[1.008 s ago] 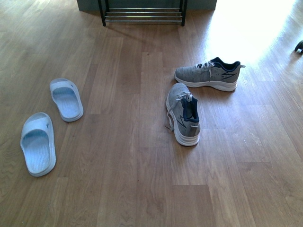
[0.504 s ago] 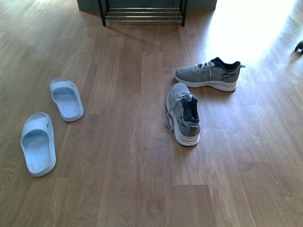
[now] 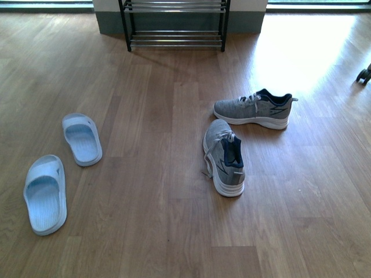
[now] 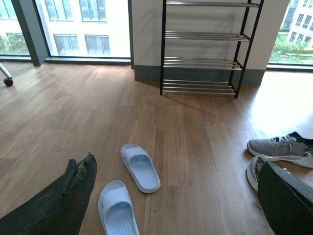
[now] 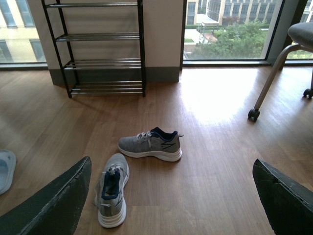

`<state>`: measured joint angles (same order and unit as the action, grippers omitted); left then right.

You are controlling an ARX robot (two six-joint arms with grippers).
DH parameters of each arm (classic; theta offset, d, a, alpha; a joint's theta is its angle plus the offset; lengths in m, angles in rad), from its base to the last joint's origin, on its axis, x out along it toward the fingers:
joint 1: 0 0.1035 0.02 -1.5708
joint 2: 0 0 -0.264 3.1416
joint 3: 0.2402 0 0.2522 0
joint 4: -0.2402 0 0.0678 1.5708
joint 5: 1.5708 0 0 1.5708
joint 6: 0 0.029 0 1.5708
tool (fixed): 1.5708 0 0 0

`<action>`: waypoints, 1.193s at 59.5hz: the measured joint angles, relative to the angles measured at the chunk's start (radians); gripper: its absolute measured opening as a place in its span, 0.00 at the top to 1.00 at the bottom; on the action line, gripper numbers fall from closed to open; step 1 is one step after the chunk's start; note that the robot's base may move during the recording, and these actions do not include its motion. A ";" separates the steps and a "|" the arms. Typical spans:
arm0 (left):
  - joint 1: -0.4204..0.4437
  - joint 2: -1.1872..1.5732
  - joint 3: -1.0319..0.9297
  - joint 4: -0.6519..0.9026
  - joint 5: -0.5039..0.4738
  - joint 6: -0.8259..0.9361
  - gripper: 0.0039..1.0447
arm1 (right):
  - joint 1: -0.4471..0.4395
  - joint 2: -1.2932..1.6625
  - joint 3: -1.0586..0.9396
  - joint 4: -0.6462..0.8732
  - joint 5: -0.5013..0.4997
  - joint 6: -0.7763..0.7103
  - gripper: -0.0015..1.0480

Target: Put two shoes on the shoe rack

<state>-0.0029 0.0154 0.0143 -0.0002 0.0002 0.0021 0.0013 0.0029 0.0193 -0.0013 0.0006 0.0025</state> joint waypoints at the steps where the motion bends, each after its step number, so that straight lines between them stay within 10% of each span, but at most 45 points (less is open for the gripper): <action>1: 0.000 0.000 0.000 0.000 0.000 0.000 0.09 | 0.000 0.000 0.000 0.000 0.000 0.000 0.09; 71: 0.000 0.000 0.000 0.000 0.000 0.000 0.09 | 0.000 0.000 0.000 0.000 0.002 0.000 0.09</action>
<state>-0.0029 0.0154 0.0143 -0.0002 0.0002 0.0021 0.0013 0.0029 0.0196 -0.0013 0.0021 0.0025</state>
